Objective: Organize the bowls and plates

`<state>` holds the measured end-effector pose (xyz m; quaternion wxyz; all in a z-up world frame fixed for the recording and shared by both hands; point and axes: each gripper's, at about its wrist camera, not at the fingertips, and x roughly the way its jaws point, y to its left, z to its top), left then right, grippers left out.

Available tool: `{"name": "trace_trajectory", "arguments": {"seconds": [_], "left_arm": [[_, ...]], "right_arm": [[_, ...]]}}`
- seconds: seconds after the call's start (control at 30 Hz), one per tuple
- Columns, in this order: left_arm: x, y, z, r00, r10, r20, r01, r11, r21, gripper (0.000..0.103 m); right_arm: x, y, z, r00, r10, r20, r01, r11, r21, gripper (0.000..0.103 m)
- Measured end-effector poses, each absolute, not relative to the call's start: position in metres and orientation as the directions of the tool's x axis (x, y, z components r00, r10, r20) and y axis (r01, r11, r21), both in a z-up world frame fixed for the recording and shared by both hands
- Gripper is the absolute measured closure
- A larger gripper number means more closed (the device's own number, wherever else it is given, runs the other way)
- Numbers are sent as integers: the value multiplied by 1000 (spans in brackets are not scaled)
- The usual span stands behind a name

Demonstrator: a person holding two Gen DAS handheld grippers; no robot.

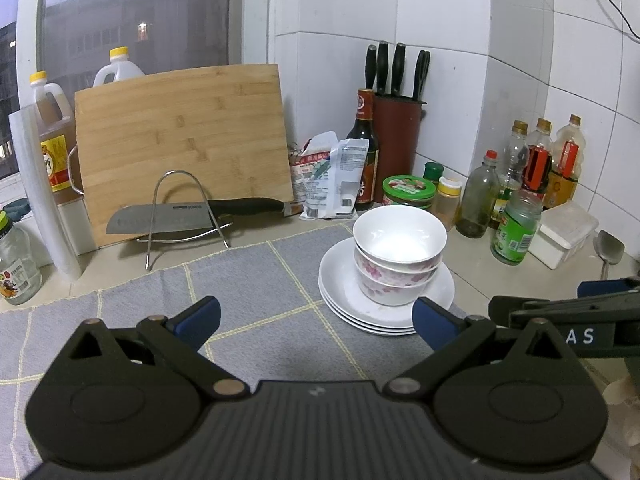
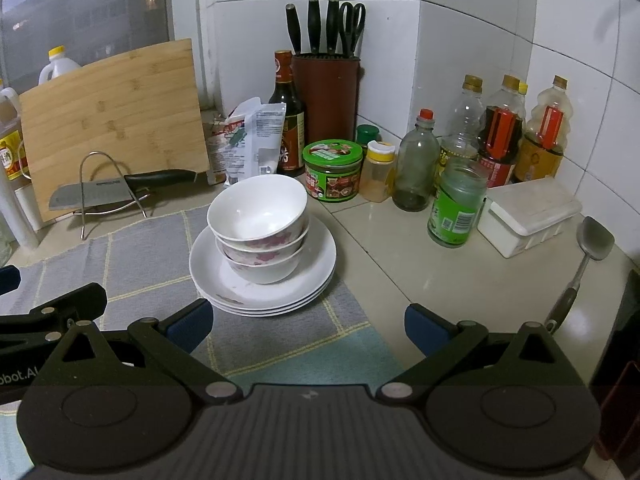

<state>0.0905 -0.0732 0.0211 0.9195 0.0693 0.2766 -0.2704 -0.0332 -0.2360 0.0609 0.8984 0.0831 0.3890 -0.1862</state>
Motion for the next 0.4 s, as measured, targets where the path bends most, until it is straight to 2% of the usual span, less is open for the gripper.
{"name": "trace_trajectory", "arguments": {"seconds": [0.4], "left_arm": [[90, -75, 20, 698, -462, -547, 539, 842, -24, 2]], "right_arm": [[-33, -234, 62, 624, -290, -726, 408, 913, -13, 0]]}}
